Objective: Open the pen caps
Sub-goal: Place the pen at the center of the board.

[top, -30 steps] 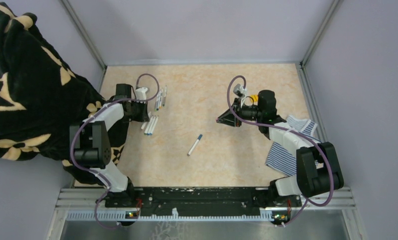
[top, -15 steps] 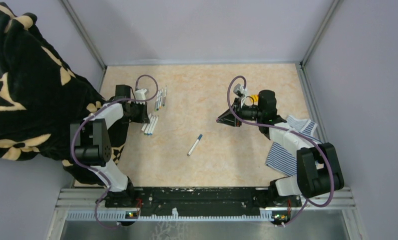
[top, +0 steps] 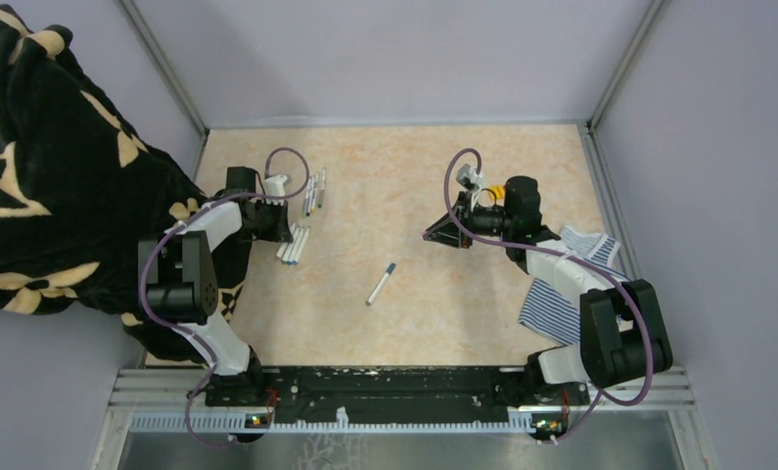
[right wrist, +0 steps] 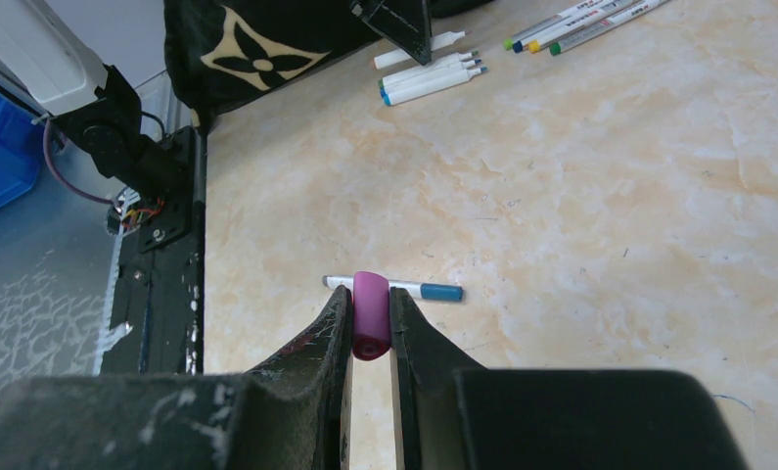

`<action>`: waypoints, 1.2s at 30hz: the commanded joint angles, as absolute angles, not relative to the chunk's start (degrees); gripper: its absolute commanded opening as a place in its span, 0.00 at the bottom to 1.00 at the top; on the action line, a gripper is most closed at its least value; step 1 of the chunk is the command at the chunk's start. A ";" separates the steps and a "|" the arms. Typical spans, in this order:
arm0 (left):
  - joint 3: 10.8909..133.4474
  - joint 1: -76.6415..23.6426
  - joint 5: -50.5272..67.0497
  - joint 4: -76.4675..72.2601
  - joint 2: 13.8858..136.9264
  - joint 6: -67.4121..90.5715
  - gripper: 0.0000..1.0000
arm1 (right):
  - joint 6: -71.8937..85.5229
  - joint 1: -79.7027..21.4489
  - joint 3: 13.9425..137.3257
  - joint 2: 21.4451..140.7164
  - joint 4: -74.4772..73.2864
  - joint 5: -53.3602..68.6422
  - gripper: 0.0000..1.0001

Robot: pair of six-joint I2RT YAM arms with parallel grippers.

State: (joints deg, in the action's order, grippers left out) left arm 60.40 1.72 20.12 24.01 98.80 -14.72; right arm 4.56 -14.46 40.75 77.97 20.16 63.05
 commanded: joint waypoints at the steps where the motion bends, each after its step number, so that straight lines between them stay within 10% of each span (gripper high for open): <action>1: 60.73 2.17 19.96 22.94 99.48 -13.84 0.16 | 3.78 -14.37 40.69 75.67 22.50 63.54 0.00; 36: 60.21 3.04 19.29 21.95 98.81 -12.55 0.41 | 3.75 -14.40 40.52 75.67 22.76 63.63 0.00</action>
State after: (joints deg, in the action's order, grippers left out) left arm 60.38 2.26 19.73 23.49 99.29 -13.43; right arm 4.56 -14.46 40.38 77.76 20.16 63.05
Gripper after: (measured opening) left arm 0.402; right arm 0.146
